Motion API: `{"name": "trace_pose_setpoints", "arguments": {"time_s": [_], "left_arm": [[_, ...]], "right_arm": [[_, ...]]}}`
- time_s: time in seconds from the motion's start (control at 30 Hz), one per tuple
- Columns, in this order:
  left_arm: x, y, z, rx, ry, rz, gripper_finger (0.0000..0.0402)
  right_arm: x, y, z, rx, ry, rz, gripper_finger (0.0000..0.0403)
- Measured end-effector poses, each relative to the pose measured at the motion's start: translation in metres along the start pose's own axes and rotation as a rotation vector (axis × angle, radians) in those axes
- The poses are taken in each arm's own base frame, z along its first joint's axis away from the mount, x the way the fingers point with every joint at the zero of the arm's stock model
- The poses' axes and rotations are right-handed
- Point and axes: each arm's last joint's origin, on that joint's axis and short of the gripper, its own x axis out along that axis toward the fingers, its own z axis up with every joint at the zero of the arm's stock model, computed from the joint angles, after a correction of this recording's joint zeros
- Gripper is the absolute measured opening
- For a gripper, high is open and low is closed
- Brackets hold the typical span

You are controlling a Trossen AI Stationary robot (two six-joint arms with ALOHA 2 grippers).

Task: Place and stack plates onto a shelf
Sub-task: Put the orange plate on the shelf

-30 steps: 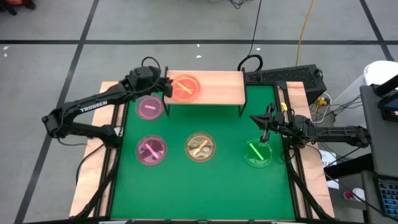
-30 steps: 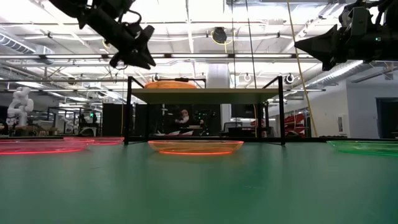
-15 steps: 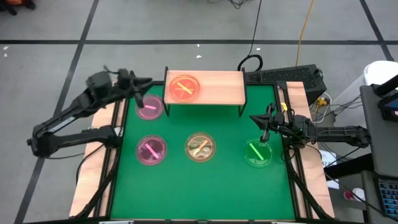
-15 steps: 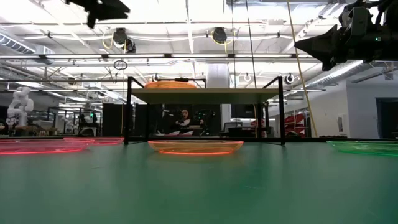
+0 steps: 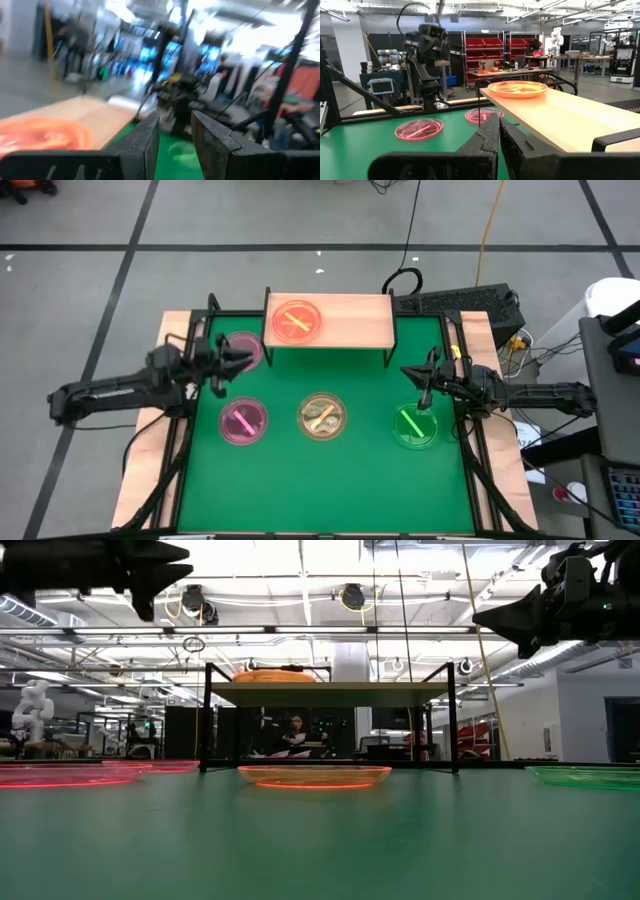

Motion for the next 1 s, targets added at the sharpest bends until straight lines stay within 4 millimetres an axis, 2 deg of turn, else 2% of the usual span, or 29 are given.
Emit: {"name": "trace_pose_setpoints", "arguments": {"time_s": [0.1,0.17,0.27,0.4,0.57,0.7,0.8,0.9,1.0], "left_arm": [[-0.006,0.001,-0.017,0.035,-0.138,-0.026,0.0118],[-0.010,0.003,-0.021,0.046,-0.228,0.003,0.0118],[-0.014,0.005,-0.026,0.033,-0.273,0.006,0.0118],[-0.014,0.006,-0.030,0.026,-0.246,0.013,0.0118],[-0.013,0.006,-0.033,0.013,-0.211,0.021,0.0118],[-0.013,0.006,-0.034,-0.009,-0.205,0.014,0.0118],[-0.013,0.005,-0.034,-0.013,-0.201,0.006,0.0118],[-0.013,0.005,-0.035,-0.012,-0.199,0.004,0.0118],[-0.013,0.005,-0.035,-0.011,-0.200,0.006,0.0118]], "right_arm": [[0.000,0.000,0.000,0.000,0.000,0.000,0.0000],[0.000,0.000,0.000,0.000,0.000,0.000,0.0000],[0.000,0.000,0.001,0.002,-0.010,0.001,0.0000],[0.000,0.000,0.009,0.053,-0.094,0.006,0.0000],[-0.001,0.002,0.014,0.351,-0.130,0.088,0.0000],[-0.001,0.004,0.016,0.364,-0.138,0.160,0.0000],[0.000,0.004,0.013,0.338,-0.118,0.137,0.0000],[0.003,0.004,0.011,0.383,-0.097,0.132,0.0000],[0.005,0.009,0.016,0.413,-0.137,0.244,0.0000]]}}
